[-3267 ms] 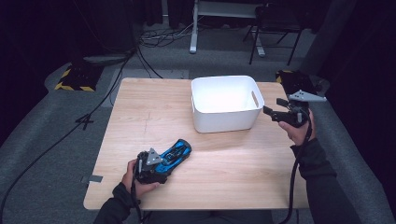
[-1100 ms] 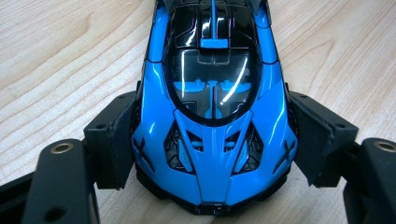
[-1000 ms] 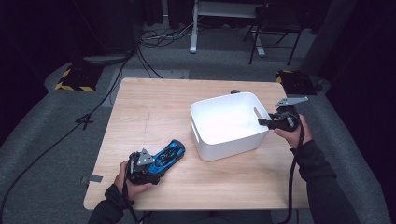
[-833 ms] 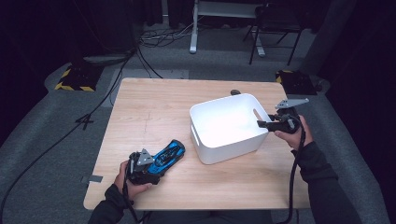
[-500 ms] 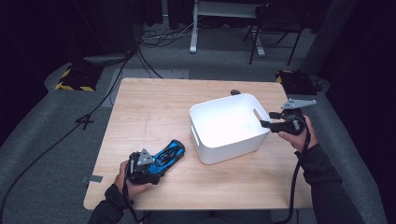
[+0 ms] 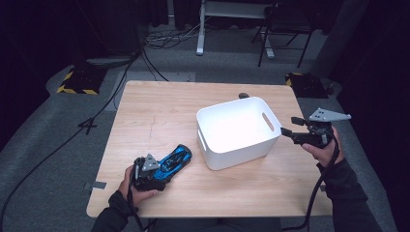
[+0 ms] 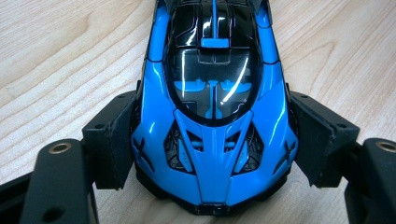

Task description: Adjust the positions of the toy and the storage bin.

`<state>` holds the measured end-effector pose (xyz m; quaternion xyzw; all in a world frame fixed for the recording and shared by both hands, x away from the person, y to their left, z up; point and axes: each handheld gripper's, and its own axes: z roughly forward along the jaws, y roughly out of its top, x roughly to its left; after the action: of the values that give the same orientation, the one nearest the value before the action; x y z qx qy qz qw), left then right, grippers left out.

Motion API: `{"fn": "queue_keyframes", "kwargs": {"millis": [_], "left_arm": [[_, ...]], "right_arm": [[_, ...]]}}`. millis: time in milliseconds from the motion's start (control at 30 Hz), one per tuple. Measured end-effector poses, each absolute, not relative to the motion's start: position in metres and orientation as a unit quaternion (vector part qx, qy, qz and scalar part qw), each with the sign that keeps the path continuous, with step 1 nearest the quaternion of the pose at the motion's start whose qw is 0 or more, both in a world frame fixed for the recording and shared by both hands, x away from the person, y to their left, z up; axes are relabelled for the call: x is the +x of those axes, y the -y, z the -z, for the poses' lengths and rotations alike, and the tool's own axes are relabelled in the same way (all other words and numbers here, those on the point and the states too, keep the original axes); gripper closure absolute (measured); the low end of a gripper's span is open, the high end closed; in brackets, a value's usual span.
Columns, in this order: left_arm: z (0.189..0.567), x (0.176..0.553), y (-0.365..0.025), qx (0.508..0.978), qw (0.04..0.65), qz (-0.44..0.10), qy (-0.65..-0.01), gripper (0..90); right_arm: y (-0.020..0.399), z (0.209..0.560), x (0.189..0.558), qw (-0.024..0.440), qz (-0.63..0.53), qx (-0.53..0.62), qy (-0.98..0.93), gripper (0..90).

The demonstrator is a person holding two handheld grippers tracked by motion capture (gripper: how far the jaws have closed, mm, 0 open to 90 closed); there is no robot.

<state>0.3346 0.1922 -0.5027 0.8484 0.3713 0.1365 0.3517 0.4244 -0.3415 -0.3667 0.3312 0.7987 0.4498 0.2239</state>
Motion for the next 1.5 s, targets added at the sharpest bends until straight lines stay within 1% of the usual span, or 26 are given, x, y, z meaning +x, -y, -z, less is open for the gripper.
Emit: {"fn": "queue_keyframes", "kwargs": {"millis": [100, 200, 333, 433, 467, 533, 567, 600, 633, 667, 700, 767, 800, 867, 900, 933, 1000, 1233, 1500], "left_arm": [[0.503, 0.335, -0.192, 0.849, 0.351, -0.136, -0.372, 24.8], [0.503, 0.335, -0.192, 0.849, 0.351, -0.135, -0.372, 24.8], [0.503, 0.334, -0.192, 0.849, 0.351, -0.135, -0.372, 24.8], [0.503, 0.334, -0.192, 0.849, 0.351, -0.135, -0.372, 24.8], [0.503, 0.334, -0.192, 0.849, 0.351, -0.135, -0.372, 24.8], [0.503, 0.335, -0.192, 0.849, 0.351, -0.135, -0.372, 24.8], [0.503, 0.334, -0.192, 0.849, 0.351, -0.135, -0.372, 24.8], [0.503, 0.334, -0.192, 0.849, 0.351, -0.135, -0.372, 24.8], [0.503, 0.334, -0.192, 0.849, 0.351, -0.135, -0.372, 24.7], [0.503, 0.334, -0.192, 0.849, 0.351, -0.135, -0.372, 24.8], [0.503, 0.334, -0.192, 0.848, 0.351, -0.135, -0.373, 24.7], [0.503, 0.334, -0.192, 0.848, 0.351, -0.135, -0.373, 24.7], [0.503, 0.334, -0.192, 0.848, 0.351, -0.135, -0.373, 24.7], [0.503, 0.334, -0.192, 0.848, 0.351, -0.135, -0.373, 24.7], [0.503, 0.334, -0.192, 0.848, 0.351, -0.135, -0.374, 24.7], [0.503, 0.334, -0.192, 0.848, 0.351, -0.135, -0.374, 24.7], [0.503, 0.335, -0.192, 0.848, 0.352, -0.135, -0.374, 24.7], [0.502, 0.335, -0.192, 0.849, 0.348, -0.138, -0.372, 24.6], [0.502, 0.335, -0.191, 0.85, 0.348, -0.138, -0.372, 24.6]], "right_arm": [[0.346, 0.369, 0.42, 0.23, -0.452, 0.332, -0.795, 30.0], [0.352, 0.376, 0.411, 0.235, -0.447, 0.329, -0.798, 26.2], [0.352, 0.383, 0.402, 0.242, -0.441, 0.318, -0.804, 24.2], [0.35, 0.4, 0.393, 0.24, -0.428, 0.314, -0.813, 22.2], [0.35, 0.4, 0.393, 0.24, -0.428, 0.314, -0.813, 22.2], [0.349, 0.41, 0.391, 0.234, -0.422, 0.312, -0.819, 21.9], [0.349, 0.42, 0.389, 0.23, -0.417, 0.313, -0.822, 21.4], [0.349, 0.42, 0.389, 0.23, -0.417, 0.313, -0.822, 21.4], [0.349, 0.431, 0.389, 0.22, -0.412, 0.317, -0.825, 21.3], [0.349, 0.431, 0.389, 0.22, -0.412, 0.317, -0.825, 21.3], [0.35, 0.441, 0.389, 0.212, -0.405, 0.321, -0.829, 20.9], [0.35, 0.444, 0.389, 0.209, -0.402, 0.323, -0.831, 20.9], [0.351, 0.453, 0.387, 0.207, -0.388, 0.327, -0.836, 20.8], [0.352, 0.456, 0.387, 0.206, -0.389, 0.328, -0.836, 20.8], [0.355, 0.464, 0.386, 0.199, -0.387, 0.333, -0.837, 20.6], [0.355, 0.464, 0.386, 0.199, -0.387, 0.333, -0.837, 20.6], [0.357, 0.474, 0.383, 0.193, -0.375, 0.335, -0.843, 19.2], [0.365, 0.494, 0.378, 0.177, -0.363, 0.351, -0.845, 18.0], [0.371, 0.503, 0.378, 0.171, -0.368, 0.371, -0.835, 15.5]]}}
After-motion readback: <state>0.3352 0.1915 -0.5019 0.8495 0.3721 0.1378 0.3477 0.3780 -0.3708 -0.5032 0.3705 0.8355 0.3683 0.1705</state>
